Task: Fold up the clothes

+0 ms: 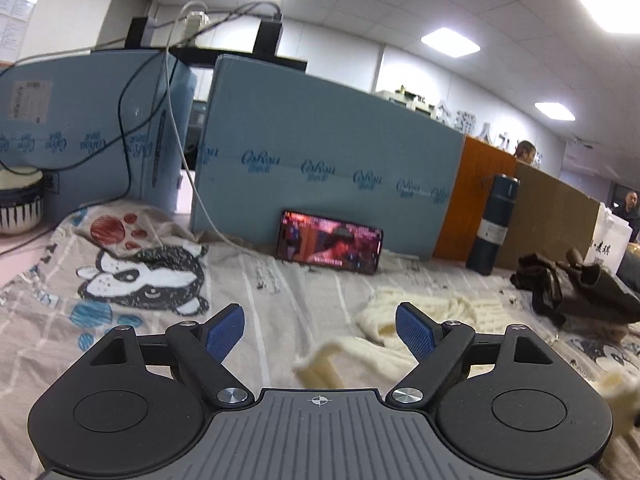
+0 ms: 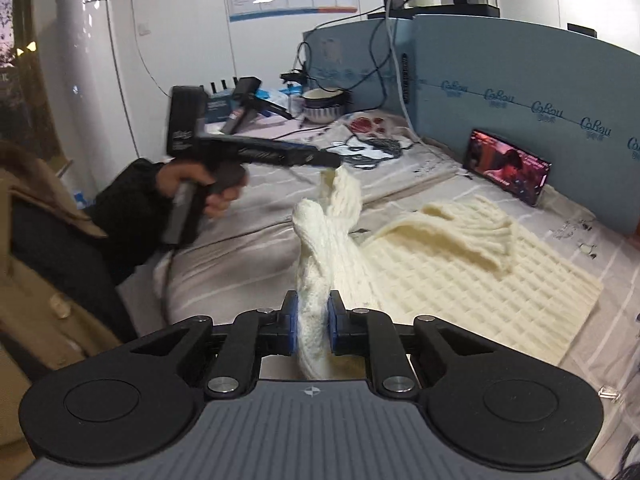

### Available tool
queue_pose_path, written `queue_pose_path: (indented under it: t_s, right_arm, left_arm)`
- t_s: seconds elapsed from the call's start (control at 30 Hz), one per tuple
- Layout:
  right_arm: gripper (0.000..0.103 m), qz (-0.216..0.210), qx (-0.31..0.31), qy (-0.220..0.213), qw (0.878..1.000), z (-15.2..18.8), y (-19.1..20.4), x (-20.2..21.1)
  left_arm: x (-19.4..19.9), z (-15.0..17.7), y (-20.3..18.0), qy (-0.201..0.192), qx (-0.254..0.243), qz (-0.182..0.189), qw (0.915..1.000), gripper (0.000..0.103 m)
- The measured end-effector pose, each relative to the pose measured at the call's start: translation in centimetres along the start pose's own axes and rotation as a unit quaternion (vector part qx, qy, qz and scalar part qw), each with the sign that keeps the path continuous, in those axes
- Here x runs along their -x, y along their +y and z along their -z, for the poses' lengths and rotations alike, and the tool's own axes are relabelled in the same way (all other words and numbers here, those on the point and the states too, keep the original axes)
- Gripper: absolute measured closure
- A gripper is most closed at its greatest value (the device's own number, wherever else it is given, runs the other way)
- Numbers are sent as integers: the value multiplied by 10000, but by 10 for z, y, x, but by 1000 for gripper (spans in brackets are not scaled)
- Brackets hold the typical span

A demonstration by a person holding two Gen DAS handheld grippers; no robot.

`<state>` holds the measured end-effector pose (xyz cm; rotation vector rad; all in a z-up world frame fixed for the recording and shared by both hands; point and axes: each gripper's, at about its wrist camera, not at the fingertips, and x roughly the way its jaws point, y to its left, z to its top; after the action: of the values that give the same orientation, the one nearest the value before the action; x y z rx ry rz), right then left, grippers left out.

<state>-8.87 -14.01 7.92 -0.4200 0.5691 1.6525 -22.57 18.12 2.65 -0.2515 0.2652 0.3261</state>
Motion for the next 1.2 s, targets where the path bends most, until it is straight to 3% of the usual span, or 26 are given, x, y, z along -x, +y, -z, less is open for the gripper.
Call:
queue_pose_path:
  t_s: [0.27,0.33,0.47,0.57,0.67,0.8,0.93,1.03,1.2]
  right_arm:
    - [90,-163,-365,477,9981,42,24,-8]
    - [86,-191,-445,541,9974,50,28,-9]
    - [59,-96,-479,37,9988,43,17,6]
    - [57,-25,-504,-340,9981,38,9,18]
    - [46,314,-643,-722,9948,32,-11,26]
    - [31,1078,-1400,-1187,9771,28,-71,21]
    - [27,1849,-2354,-1363,9444,23,-130,-4]
    - [25,2308,-2899,-1376,9185,18,-161,-21]
    - [21,2488,-3311,-1233,9018,10,-198,-49]
  left_arm:
    - [4,-15,-22,-317,-250,46,9992,16]
    - [4,-19,-27,-342,-331,54,9989,16]
    - [5,-34,-41,-518,-748,-48,9958,16]
    - [12,-52,-49,-823,-997,-115,9915,15]
    - [9,-64,-58,-886,-1260,-90,9880,9]
    - [-21,-53,-86,-91,-1924,541,9798,9]
    - [-61,-25,-125,688,-2903,863,9505,9]
    - [-91,-11,-141,1029,-3212,880,9373,9]
    - [-130,8,-145,1434,-3341,613,9295,9]
